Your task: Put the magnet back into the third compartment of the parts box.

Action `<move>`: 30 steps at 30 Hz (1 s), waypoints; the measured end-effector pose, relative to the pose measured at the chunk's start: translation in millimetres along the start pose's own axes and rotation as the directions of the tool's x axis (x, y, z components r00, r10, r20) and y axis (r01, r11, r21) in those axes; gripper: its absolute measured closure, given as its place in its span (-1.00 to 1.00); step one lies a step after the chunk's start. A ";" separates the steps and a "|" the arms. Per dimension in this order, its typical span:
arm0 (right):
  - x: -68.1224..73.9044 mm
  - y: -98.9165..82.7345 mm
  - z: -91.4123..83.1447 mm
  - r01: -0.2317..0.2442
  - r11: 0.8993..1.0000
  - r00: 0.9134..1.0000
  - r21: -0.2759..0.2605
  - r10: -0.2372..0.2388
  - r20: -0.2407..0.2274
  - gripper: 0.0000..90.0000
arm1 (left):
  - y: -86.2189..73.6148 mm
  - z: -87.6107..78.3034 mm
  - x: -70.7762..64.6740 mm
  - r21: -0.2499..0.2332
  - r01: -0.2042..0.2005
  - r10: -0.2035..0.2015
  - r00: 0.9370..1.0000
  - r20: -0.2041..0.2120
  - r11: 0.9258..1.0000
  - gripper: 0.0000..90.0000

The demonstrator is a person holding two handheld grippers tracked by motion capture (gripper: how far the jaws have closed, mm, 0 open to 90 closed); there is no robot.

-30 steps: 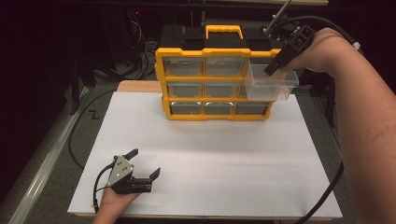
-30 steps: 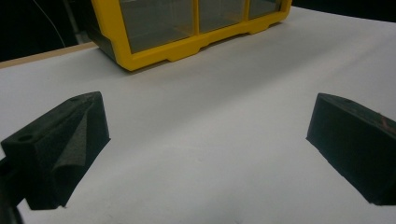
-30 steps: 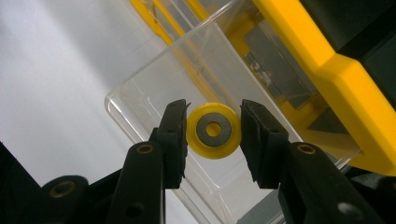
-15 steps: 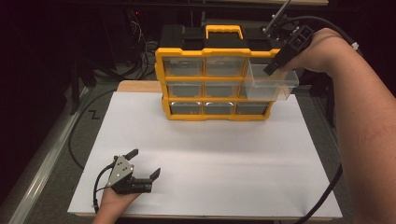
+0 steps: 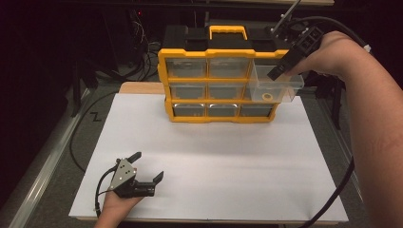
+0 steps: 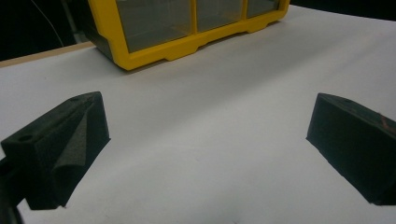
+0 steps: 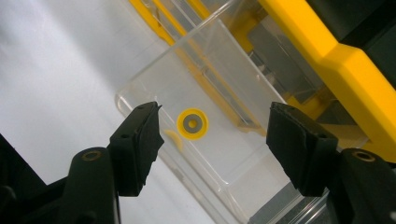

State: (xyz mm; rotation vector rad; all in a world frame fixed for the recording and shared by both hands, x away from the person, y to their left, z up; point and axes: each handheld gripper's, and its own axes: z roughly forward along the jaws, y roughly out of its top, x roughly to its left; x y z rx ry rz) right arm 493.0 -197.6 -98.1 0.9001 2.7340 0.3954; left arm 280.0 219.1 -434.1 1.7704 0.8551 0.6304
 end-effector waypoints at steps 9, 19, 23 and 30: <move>11.9 -11.3 -2.6 0.010 1.000 0.999 -0.003 -0.010 -0.033 -0.19 | 0.1 0.2 -1.1 0.007 -0.008 0.008 1.000 0.003 1.000 -1.00; 23.0 -32.0 -11.4 0.000 1.000 0.999 -0.015 -0.001 -0.047 -0.22 | 0.0 1.1 -2.3 0.014 -0.016 0.016 1.000 0.007 1.000 -1.00; 27.9 -39.4 -13.9 0.000 1.000 0.999 -0.016 -0.001 -0.046 -0.23 | 0.0 1.1 -2.0 0.009 -0.010 0.010 1.000 0.005 1.000 -1.00; 34.6 -49.7 -15.7 0.004 1.000 0.999 -0.017 -0.005 -0.043 -0.22 | 0.0 0.7 -1.8 0.005 -0.008 0.008 1.000 0.004 1.000 -1.00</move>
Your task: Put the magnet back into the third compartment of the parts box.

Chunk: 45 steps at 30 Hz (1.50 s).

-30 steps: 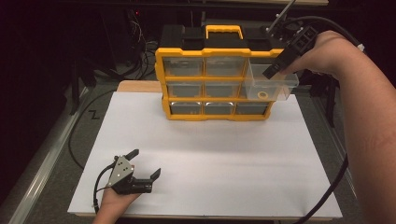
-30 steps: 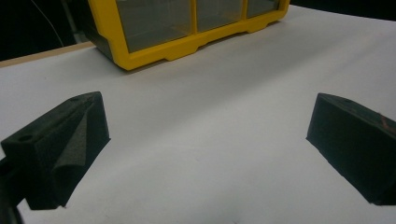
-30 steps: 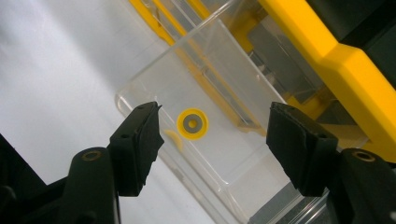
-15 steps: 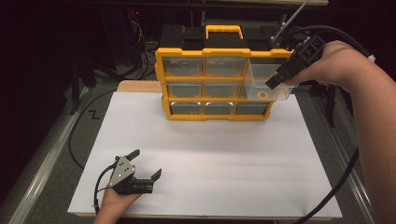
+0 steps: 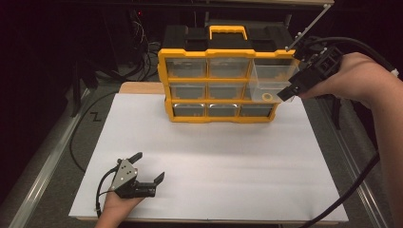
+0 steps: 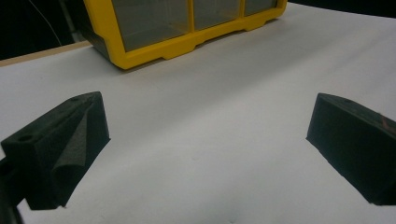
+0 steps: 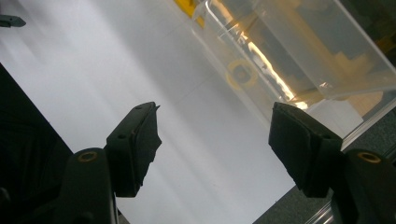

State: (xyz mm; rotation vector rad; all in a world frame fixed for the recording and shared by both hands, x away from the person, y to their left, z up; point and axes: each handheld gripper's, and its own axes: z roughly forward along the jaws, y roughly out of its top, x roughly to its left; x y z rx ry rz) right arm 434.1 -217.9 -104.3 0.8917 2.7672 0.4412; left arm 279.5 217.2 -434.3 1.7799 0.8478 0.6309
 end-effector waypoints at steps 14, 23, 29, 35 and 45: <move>11.6 -18.4 24.1 0.003 1.000 0.999 0.028 -0.003 -0.033 -0.26 | 0.3 -1.5 0.9 -0.007 0.005 -0.005 1.000 -0.004 1.000 -1.00; 21.6 -25.7 45.7 0.002 0.999 0.998 0.038 0.000 -0.058 -0.38 | 0.4 -1.7 0.8 -0.007 0.004 -0.004 1.000 -0.001 1.000 -1.00; 29.1 -30.1 57.8 0.000 0.999 0.998 0.040 0.002 -0.070 -0.46 | 0.4 -1.6 1.2 -0.009 0.005 -0.005 1.000 -0.001 1.000 -1.00; 34.7 -34.7 71.3 0.002 0.998 0.997 0.062 0.003 -0.080 -0.55 | 0.5 -1.7 0.9 -0.013 0.007 -0.007 1.000 0.000 1.000 -1.00; 43.2 -44.1 102.0 -0.004 0.997 0.993 0.075 0.012 -0.117 -0.68 | 0.4 -1.5 1.2 -0.010 0.006 -0.006 1.000 0.001 1.000 -1.00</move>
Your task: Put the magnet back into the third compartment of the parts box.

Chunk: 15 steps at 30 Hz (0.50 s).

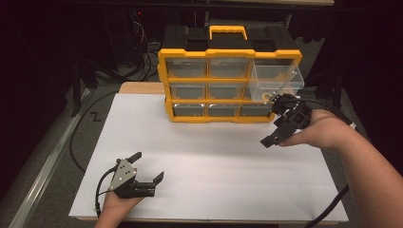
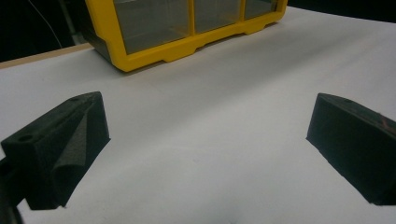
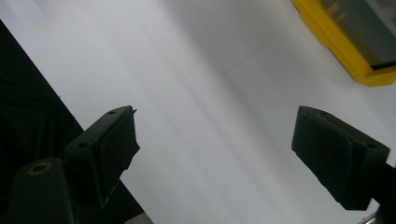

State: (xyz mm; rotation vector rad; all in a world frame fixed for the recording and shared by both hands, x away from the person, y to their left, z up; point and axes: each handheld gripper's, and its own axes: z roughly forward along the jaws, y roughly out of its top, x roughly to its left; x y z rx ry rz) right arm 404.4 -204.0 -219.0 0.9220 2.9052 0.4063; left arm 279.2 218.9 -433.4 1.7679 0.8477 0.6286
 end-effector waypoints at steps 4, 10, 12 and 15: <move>1.3 -2.6 14.6 -0.012 1.000 1.000 0.001 0.012 -0.007 -0.73 | 0.0 -0.1 -0.2 -0.001 0.000 0.000 1.000 0.001 1.000 -1.00; 2.7 -6.6 33.7 -0.027 1.000 0.999 0.009 0.027 -0.019 -0.83 | 0.0 -0.2 -0.2 -0.003 0.003 -0.003 1.000 0.001 1.000 -1.00; 3.3 -7.9 40.0 -0.030 1.000 0.999 0.006 0.031 -0.021 -0.86 | 0.0 -0.2 -0.2 -0.002 0.002 -0.002 1.000 0.001 1.000 -1.00; 4.0 -10.0 50.0 -0.042 0.999 0.999 0.000 0.042 -0.022 -0.90 | 0.0 -0.2 -0.4 -0.002 0.002 -0.002 1.000 0.001 1.000 -1.00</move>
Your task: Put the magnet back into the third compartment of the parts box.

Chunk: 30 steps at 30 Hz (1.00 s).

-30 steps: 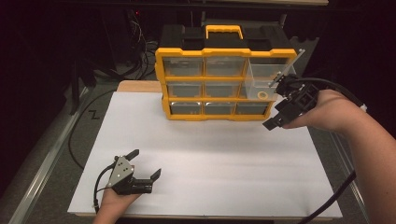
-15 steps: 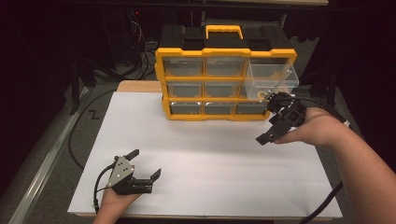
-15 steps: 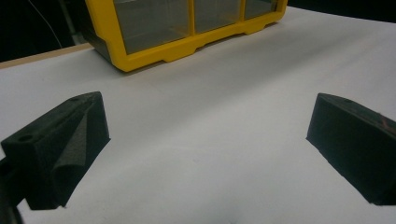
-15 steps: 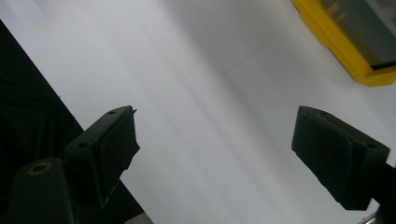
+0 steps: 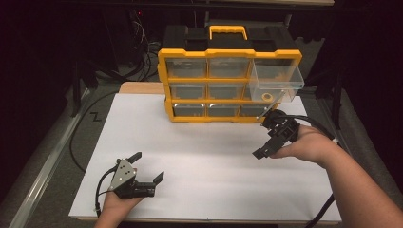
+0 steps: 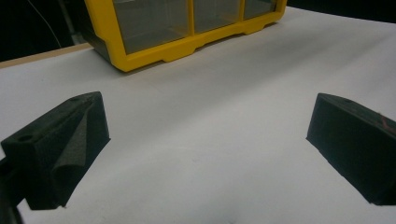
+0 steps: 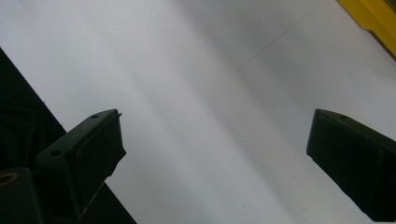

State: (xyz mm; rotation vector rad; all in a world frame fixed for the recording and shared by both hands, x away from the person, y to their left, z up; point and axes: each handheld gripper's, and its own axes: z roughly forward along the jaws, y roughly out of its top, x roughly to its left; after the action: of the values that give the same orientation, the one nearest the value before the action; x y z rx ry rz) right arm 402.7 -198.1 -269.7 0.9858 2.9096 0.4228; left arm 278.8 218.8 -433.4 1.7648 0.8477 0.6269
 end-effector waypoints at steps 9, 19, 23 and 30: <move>2.3 -8.6 34.4 -0.013 1.000 1.000 0.015 0.013 0.005 -0.98 | 0.0 0.1 -0.1 0.000 0.002 -0.002 1.000 0.000 1.000 -1.00; 5.9 -22.3 76.9 -0.008 1.000 1.000 0.021 0.008 -0.001 -0.98 | -0.2 0.5 0.2 0.007 -0.004 0.004 1.000 0.001 1.000 -1.00; 6.8 -28.4 92.5 -0.019 1.000 1.000 0.006 0.019 0.015 -0.98 | -0.2 0.6 0.6 0.011 -0.004 0.004 1.000 0.000 1.000 -1.00; 9.0 -36.8 113.8 -0.032 0.999 0.999 -0.005 0.032 0.021 -0.98 | -0.1 0.7 0.4 0.010 -0.002 0.002 1.000 0.000 1.000 -1.00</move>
State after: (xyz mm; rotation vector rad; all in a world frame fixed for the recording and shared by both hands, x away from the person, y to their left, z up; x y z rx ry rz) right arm 387.9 -193.1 -388.6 1.0307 2.8767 0.4186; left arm 279.5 218.7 -433.7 1.7747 0.8505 0.6255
